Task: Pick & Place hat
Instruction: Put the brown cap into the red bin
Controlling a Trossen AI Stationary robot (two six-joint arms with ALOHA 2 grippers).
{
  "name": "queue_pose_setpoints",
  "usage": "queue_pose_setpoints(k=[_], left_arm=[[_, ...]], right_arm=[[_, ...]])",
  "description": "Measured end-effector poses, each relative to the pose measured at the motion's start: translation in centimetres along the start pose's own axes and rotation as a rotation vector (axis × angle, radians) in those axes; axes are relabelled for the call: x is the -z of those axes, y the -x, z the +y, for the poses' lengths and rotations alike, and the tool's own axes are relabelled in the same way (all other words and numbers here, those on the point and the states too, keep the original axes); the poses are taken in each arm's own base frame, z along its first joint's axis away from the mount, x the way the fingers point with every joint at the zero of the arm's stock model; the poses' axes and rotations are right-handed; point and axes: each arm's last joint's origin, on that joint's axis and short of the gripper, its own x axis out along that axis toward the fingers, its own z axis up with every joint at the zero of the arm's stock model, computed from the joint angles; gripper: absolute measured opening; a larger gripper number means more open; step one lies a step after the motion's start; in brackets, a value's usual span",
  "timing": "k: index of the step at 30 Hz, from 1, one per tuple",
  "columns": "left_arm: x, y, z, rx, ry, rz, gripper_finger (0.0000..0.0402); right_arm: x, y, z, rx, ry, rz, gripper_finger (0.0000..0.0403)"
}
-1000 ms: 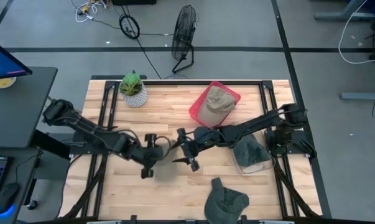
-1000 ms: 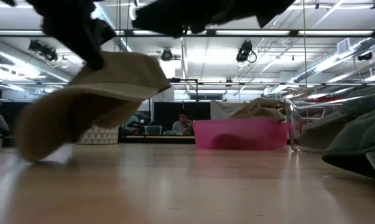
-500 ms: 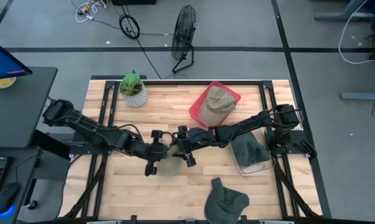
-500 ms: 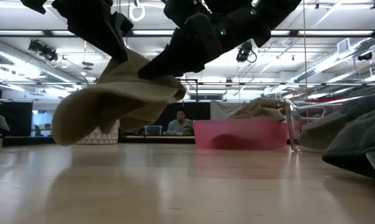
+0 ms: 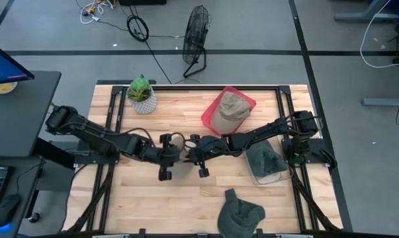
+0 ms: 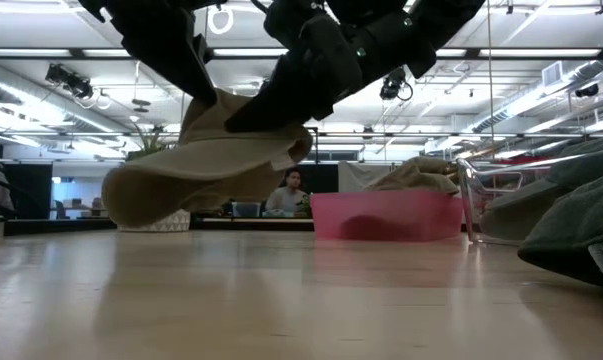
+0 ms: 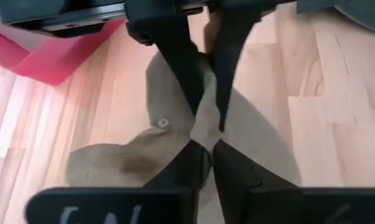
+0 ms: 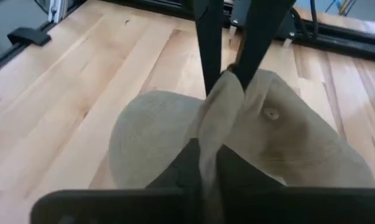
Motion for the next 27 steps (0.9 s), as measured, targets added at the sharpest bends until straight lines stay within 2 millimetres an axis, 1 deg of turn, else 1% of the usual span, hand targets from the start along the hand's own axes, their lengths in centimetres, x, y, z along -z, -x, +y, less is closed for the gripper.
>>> queue_pose_setpoints(k=[3, 6, 9, 12, 16, 20, 23, 25, 27], left_arm=[[0.0, 0.0, 0.0, -0.002, 0.007, 0.004, 0.007], [0.0, 0.0, 0.1, -0.008, 0.067, 0.003, 0.0099], [0.2, 0.0, 0.2, -0.051, 0.137, 0.007, 0.0126], [0.4, 0.1, 0.5, -0.127, 0.139, 0.014, 0.0148], [0.6, 0.2, 0.9, -0.243, 0.122, 0.007, 0.017], [0.6, 0.3, 1.1, -0.314, 0.115, -0.01, 0.0182], [0.6, 0.3, 1.1, -0.316, 0.115, -0.01, 0.0183], [0.6, 0.3, 1.1, -0.316, 0.115, -0.01, 0.0181], [0.6, 0.3, 1.1, -0.316, 0.115, -0.01, 0.018]], right_arm=[[0.1, 0.0, 0.0, 0.01, -0.043, 0.01, 0.0029], [0.2, 0.3, 0.2, 0.063, -0.036, 0.055, 0.0014], [-0.3, 1.2, 0.5, 0.139, -0.005, 0.09, 0.0009], [-1.1, 3.0, 1.1, 0.193, 0.011, 0.136, 0.0017], [-2.3, 6.3, 2.1, 0.242, 0.047, 0.215, 0.0016], [-3.6, 10.6, 2.5, 0.357, 0.119, 0.273, 0.0013], [-4.4, 14.0, 2.3, 0.451, 0.253, 0.318, 0.0016], [-4.8, 16.1, 1.8, 0.508, 0.344, 0.35, 0.0017], [-4.9, 17.8, 0.9, 0.54, 0.402, 0.392, 0.0015]])
